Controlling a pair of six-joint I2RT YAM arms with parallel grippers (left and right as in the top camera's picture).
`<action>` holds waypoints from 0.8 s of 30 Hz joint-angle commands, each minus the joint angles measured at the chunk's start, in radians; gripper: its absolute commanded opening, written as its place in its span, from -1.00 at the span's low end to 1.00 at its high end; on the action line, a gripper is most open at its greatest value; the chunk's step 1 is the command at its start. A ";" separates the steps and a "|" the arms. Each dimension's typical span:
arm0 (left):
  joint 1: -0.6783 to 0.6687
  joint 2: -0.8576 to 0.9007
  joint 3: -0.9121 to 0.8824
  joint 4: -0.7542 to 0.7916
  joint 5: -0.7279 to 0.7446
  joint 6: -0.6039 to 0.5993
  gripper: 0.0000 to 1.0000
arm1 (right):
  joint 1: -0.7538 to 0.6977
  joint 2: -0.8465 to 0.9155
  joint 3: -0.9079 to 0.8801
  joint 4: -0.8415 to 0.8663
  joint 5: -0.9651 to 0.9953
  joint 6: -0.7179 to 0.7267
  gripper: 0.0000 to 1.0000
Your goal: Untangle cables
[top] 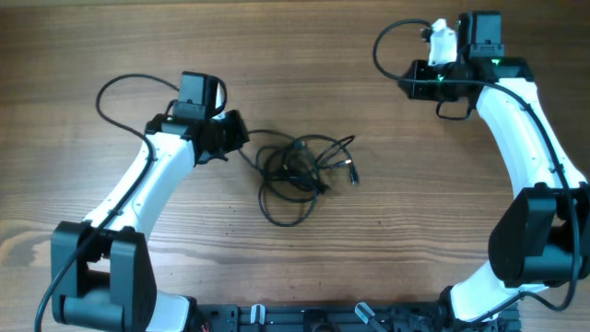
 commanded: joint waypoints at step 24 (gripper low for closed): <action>0.028 -0.002 0.510 0.290 0.562 -0.534 -0.92 | 0.121 -0.030 0.025 0.151 -0.600 -0.036 -0.21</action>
